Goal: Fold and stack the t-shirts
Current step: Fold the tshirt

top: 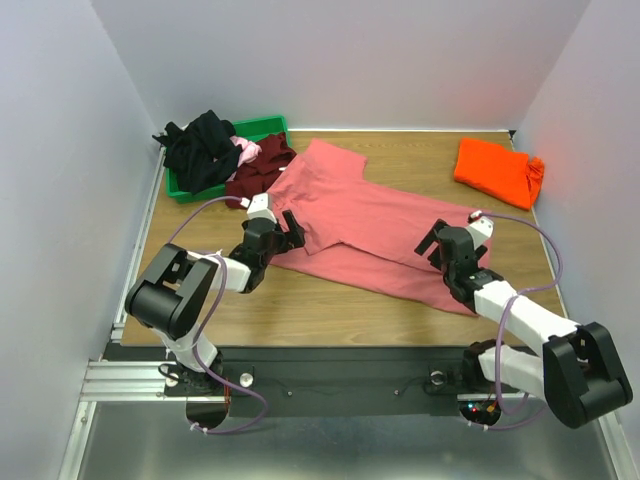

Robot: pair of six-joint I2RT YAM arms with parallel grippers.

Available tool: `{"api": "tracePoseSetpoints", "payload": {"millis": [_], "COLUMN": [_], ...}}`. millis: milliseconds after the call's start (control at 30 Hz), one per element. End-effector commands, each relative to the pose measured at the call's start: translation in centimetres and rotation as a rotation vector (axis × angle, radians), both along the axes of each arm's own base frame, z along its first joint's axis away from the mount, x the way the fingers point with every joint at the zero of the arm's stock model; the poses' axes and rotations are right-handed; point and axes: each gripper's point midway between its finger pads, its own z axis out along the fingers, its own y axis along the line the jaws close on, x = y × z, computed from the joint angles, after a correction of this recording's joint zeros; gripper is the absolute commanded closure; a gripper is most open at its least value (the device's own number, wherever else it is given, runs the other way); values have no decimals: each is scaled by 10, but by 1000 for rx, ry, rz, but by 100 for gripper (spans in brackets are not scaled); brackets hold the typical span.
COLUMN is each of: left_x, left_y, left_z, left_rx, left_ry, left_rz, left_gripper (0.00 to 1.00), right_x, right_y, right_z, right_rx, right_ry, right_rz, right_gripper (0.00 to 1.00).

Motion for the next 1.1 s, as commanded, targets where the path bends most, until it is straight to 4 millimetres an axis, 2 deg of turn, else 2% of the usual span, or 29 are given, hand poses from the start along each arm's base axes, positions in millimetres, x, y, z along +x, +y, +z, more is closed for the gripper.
{"api": "tracePoseSetpoints", "payload": {"millis": [0, 233, 467, 600, 867, 1067], "left_x": [4, 0, -1, -1, 0, 1], "left_y": [13, 20, 25, 27, 26, 26], "left_z": [15, 18, 20, 17, 14, 13], "left_rx": [4, 17, 24, 33, 37, 37], "left_ry": [-63, -72, -74, -68, -62, -59], "left_rz": [46, 65, 73, 79, 75, 73], "left_gripper": [2, 2, 1, 1, 1, 2], "right_x": [4, -3, -5, -5, -12, -20], "right_y": [14, 25, 31, 31, 46, 50], "right_z": [8, -14, -24, -28, -21, -30], "right_rx": [82, 127, 143, 144, 220, 246], "right_ry": [-42, 32, 72, 81, 72, 104], "right_rz": [40, 74, 92, 88, 153, 164], "right_gripper": [4, 4, 4, 4, 4, 3]}}
